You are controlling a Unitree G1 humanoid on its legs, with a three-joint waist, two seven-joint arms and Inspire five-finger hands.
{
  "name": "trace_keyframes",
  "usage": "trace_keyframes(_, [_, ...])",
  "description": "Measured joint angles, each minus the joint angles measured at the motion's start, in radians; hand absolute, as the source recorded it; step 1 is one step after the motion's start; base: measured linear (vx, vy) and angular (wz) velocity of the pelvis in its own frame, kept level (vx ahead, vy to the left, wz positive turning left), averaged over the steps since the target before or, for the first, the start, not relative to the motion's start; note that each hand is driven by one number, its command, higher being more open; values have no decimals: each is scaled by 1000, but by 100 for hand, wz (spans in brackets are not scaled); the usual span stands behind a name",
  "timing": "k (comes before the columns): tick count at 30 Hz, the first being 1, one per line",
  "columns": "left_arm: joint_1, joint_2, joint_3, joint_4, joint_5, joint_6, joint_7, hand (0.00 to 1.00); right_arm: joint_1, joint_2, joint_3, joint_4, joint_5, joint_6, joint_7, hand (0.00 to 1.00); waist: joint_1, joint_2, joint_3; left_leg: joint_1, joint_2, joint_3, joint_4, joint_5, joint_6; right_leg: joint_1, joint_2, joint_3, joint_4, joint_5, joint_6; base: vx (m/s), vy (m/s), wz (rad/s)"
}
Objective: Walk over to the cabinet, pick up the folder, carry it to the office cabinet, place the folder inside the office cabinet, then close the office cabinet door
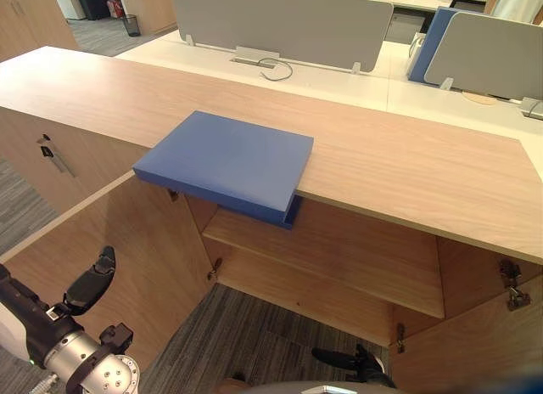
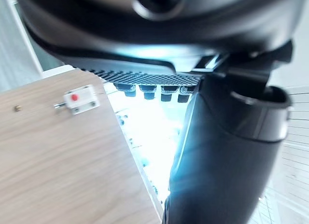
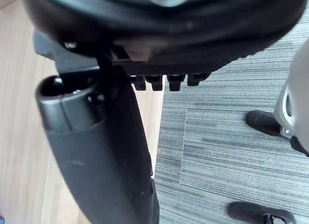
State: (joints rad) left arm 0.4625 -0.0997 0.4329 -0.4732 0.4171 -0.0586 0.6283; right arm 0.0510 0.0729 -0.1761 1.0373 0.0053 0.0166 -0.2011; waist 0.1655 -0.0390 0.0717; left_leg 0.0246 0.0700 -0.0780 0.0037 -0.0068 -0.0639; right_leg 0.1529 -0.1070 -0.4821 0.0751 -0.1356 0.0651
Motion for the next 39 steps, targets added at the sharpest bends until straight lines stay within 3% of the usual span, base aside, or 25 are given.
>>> trace_keyframes(7, [-7,66,-78,-14,291,69,16,100,9,-8,-6,9,-4,-8,-7,100,-1,18,-21,-9,2,17,0,2,-1,-23,5,22,-5,0,-1,13,-3,-7])
trace_keyframes(13, [-9,146,-114,-5,431,65,-34,100,5,-12,-45,29,-5,-33,-4,100,-2,24,-28,-4,10,43,-2,2,-1,-34,13,55,-4,4,-6,-8,-9,-15])
trace_keyframes(33, [-13,313,-101,44,531,67,-67,100,3,-54,-117,78,-10,-41,6,100,3,55,-51,5,27,76,-18,6,-5,-62,31,110,5,9,-16,-30,4,-6])
trace_keyframes(39, [-15,374,-112,44,537,27,-71,100,2,-71,-117,89,-12,-42,6,100,1,64,-51,12,32,94,-18,6,-5,-66,35,129,7,11,-20,-26,6,-9])
